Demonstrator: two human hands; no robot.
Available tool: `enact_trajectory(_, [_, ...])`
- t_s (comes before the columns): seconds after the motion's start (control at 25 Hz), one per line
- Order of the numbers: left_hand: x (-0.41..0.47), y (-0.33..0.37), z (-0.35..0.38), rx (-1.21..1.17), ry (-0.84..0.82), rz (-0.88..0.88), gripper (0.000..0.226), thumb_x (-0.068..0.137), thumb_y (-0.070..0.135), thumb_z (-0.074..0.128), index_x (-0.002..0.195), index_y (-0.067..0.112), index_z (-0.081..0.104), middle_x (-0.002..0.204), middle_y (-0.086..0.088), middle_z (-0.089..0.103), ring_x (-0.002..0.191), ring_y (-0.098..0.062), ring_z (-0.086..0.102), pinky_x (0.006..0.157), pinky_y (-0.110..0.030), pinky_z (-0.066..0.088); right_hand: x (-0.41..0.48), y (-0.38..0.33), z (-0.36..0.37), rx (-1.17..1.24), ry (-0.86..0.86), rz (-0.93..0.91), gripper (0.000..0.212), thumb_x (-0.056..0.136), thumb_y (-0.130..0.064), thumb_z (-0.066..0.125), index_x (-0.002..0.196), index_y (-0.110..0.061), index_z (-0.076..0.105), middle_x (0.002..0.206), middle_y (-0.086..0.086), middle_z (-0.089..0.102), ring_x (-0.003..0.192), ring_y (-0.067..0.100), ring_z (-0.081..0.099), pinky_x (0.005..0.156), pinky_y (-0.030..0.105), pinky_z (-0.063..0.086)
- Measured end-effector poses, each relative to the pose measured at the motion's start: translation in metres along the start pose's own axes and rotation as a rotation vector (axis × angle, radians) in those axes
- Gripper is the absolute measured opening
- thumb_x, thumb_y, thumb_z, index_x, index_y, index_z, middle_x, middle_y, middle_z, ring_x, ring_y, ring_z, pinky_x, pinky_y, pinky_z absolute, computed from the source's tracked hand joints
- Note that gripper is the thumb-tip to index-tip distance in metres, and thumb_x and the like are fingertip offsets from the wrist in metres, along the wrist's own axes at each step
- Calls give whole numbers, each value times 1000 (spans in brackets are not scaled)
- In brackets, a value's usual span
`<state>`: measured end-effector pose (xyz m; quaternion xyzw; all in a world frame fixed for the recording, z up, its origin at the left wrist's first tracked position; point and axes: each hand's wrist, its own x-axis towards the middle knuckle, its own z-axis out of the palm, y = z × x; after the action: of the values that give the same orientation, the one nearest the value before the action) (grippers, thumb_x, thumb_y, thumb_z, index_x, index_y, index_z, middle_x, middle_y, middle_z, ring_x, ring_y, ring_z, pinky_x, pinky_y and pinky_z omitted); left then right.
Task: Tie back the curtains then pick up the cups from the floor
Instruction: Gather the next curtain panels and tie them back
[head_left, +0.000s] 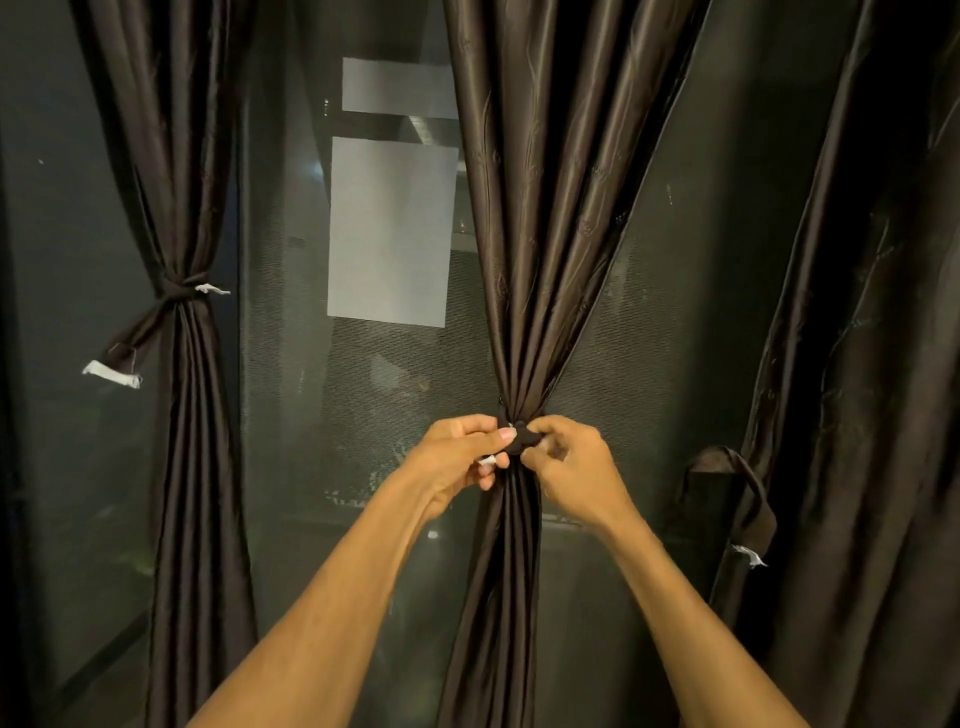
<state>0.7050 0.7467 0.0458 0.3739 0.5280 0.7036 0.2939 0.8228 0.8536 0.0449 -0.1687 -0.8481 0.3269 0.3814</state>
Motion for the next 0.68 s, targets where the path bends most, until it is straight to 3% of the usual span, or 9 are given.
enact_trajectory(0.12, [-3,-2,0,-47,-66,5,5,92,8,61,97,7,63,65,-6,58,45,-7,44,44,-20,40,-2,-15,-10,382,-25,204,13,90,-20,65,84,-12,72,64,2,58,44,9,46,41,22,32])
enact_trajectory(0.32, [-5,-2,-5,21,-118,6,17,93,5,59,108,10,66,73,-7,62,49,-8,46,49,-23,47,-1,-18,-12,324,2,165,18,86,-23,75,88,-6,76,68,12,55,44,10,40,39,17,32])
enact_trajectory(0.4, [-8,0,-8,35,-126,15,18,94,2,56,104,14,64,77,-9,63,51,-9,49,52,-25,50,5,-16,-10,182,20,108,12,84,-25,77,86,-13,76,71,10,60,54,12,48,52,24,41])
enact_trajectory(0.48, [-10,1,-9,67,-134,23,21,95,-2,53,102,17,60,81,-11,64,53,-11,53,55,-27,54,7,-16,-9,-81,109,1,6,83,-30,77,85,-25,75,79,-3,64,72,11,58,67,30,45])
enact_trajectory(0.6, [-4,-1,-9,192,-108,81,19,95,-6,49,109,4,58,79,-12,62,51,-11,55,51,-26,55,-1,-26,-1,-507,228,-233,10,90,-29,66,97,-25,72,95,-9,67,88,17,63,72,33,45])
enact_trajectory(0.68, [1,-1,-9,267,-67,124,16,96,-6,47,105,2,59,76,-10,60,48,-9,53,47,-24,53,-6,-32,5,-576,282,-299,10,94,-26,59,98,-22,67,88,-3,71,84,24,65,68,34,44])
